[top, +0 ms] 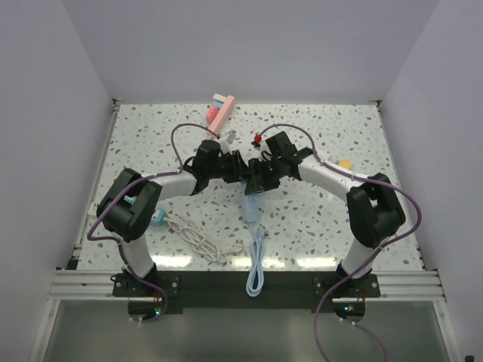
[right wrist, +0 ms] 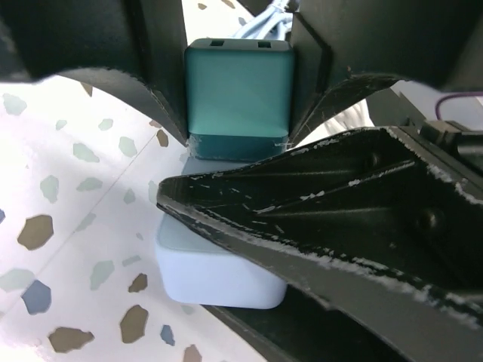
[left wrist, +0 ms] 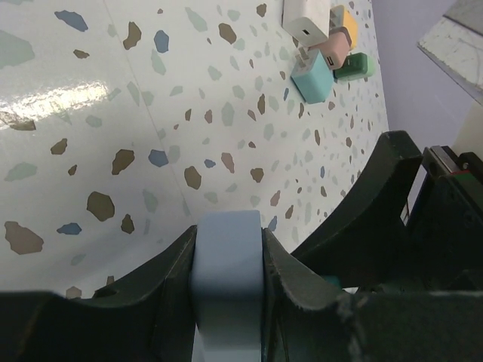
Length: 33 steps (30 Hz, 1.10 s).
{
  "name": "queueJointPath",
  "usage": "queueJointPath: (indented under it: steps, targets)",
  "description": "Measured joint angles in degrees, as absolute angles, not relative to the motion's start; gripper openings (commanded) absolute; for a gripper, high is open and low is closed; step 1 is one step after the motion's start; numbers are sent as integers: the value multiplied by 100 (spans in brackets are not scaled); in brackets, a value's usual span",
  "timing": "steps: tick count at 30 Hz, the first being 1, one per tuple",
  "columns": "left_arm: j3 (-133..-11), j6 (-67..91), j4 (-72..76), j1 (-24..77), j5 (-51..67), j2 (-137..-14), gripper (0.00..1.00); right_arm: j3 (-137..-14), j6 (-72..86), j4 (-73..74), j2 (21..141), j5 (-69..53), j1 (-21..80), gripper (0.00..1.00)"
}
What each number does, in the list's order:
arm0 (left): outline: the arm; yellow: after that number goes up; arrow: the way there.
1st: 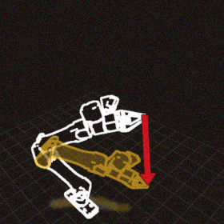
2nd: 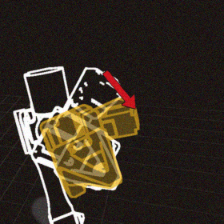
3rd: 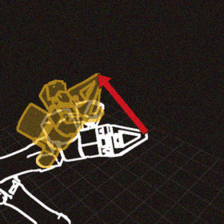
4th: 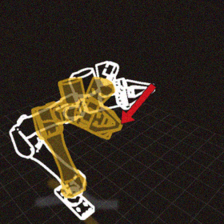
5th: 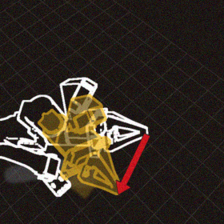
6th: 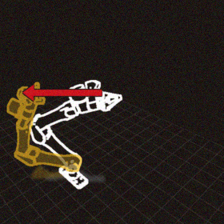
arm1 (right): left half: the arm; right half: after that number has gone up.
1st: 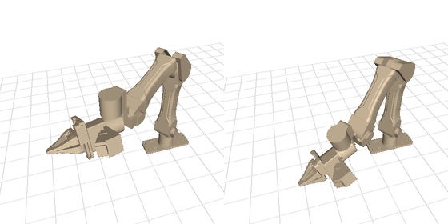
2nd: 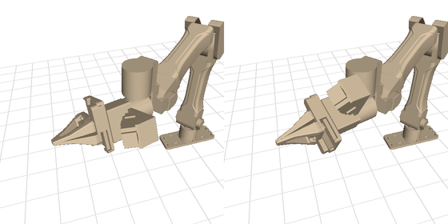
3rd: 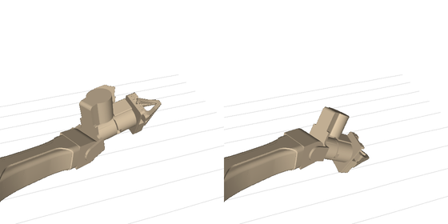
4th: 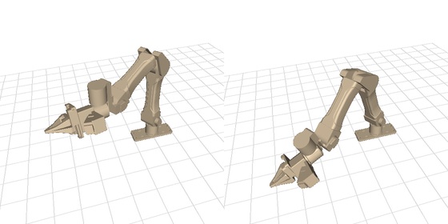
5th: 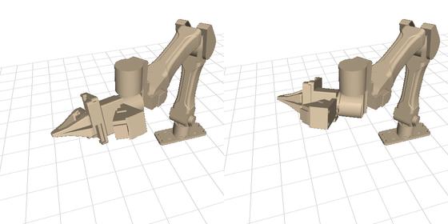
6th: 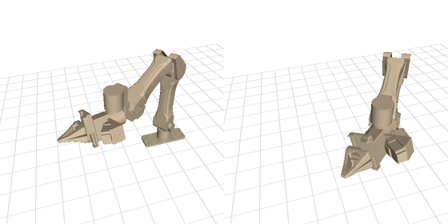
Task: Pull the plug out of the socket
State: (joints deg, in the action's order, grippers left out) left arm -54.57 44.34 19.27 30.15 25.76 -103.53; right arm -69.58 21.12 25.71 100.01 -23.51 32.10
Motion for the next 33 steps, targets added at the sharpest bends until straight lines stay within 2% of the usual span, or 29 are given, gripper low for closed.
queueJointPath:
  steps: [2,11,18,25,29,33]
  targets:
    - [-5454,4434,1944,3020,2589,-10353,0,-7004,2108,2661,10001,-2349,3212,0]
    - [-5448,4440,2263,3177,2823,-10405,0,-7096,1774,3420,9706,-2368,3076,0]
    - [-5605,4604,2805,3361,2893,-10422,0,-6803,1632,3546,9004,-3002,2362,0]
    - [-5544,4394,1981,2941,2694,-10731,0,-7271,1424,4018,8267,-3098,1470,0]
    - [-5564,4397,1922,2943,2711,-10707,0,-7435,1426,4121,8213,-2628,1549,0]
    - [-5568,4324,1688,2943,2700,-10462,0,-7419,1702,4195,8221,-1461,1441,0]
